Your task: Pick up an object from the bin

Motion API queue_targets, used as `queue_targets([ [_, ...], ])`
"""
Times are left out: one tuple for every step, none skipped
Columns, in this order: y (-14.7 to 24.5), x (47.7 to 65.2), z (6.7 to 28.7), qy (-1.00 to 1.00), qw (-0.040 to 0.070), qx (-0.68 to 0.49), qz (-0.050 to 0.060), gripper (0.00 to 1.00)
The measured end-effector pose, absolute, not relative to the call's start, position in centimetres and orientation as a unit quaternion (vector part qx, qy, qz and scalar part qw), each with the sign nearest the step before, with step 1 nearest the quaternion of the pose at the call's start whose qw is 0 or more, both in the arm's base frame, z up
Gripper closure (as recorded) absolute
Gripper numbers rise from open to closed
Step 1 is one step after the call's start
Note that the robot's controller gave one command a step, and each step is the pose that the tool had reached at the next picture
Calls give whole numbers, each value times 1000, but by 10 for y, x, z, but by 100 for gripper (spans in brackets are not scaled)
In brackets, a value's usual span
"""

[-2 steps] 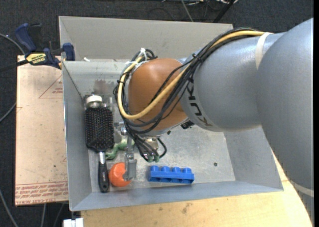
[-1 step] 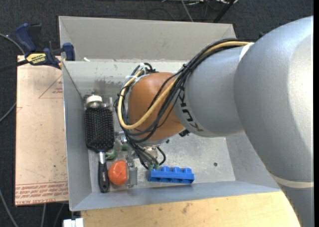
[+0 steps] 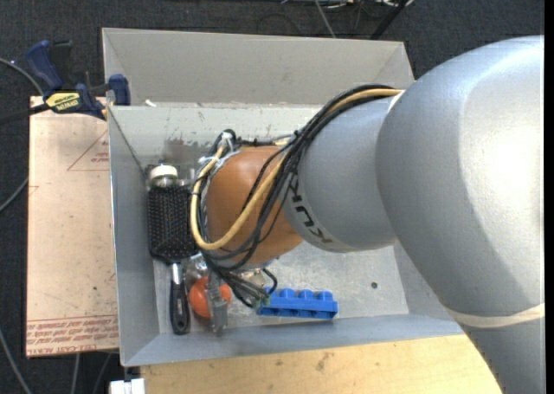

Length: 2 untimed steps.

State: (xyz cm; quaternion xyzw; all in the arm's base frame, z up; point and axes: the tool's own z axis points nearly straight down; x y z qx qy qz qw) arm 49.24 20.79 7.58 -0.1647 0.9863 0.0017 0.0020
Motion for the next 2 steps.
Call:
queue_targets([
  [208, 492, 76, 986, 2, -165, 2, 100],
  [221, 508, 130, 986, -2, -167, 0, 100],
])
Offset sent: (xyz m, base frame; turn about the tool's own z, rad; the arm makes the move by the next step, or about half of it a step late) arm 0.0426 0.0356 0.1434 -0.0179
